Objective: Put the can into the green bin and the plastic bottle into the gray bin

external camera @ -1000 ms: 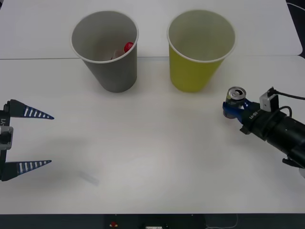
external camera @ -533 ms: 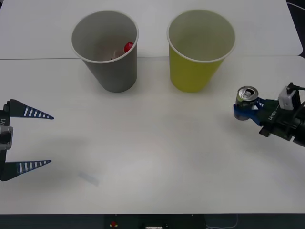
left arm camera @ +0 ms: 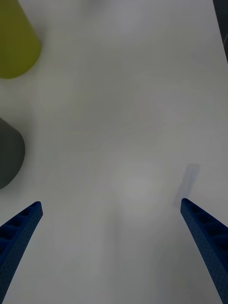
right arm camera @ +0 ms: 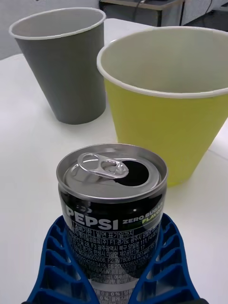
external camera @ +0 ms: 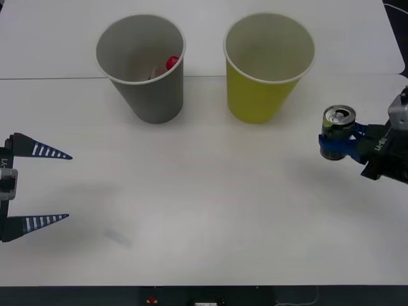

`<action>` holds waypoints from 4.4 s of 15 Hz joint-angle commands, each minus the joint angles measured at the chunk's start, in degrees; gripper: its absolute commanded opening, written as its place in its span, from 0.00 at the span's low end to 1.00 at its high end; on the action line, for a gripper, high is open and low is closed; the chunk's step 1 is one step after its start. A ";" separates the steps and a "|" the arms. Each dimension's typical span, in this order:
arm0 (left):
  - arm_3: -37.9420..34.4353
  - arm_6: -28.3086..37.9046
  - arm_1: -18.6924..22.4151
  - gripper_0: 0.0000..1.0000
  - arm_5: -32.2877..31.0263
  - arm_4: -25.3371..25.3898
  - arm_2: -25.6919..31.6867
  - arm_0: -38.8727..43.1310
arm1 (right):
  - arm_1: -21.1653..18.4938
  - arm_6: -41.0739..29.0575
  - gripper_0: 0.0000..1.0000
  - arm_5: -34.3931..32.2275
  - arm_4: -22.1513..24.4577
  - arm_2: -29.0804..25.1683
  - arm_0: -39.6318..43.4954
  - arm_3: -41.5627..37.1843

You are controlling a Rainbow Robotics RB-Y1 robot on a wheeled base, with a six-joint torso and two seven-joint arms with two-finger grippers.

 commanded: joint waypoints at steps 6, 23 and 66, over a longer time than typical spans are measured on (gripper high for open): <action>0.00 0.00 0.00 1.00 0.00 0.00 0.00 0.00 | 2.74 -28.76 0.00 -17.64 12.83 -10.72 -7.10 -11.73; 0.00 0.00 0.00 1.00 0.00 0.00 0.00 0.00 | -0.25 -47.75 0.00 -28.98 35.15 10.02 -51.40 13.32; 0.00 0.00 0.00 1.00 0.00 0.00 0.00 0.00 | -2.44 -33.68 1.00 -26.78 19.16 -1.49 -26.17 -12.08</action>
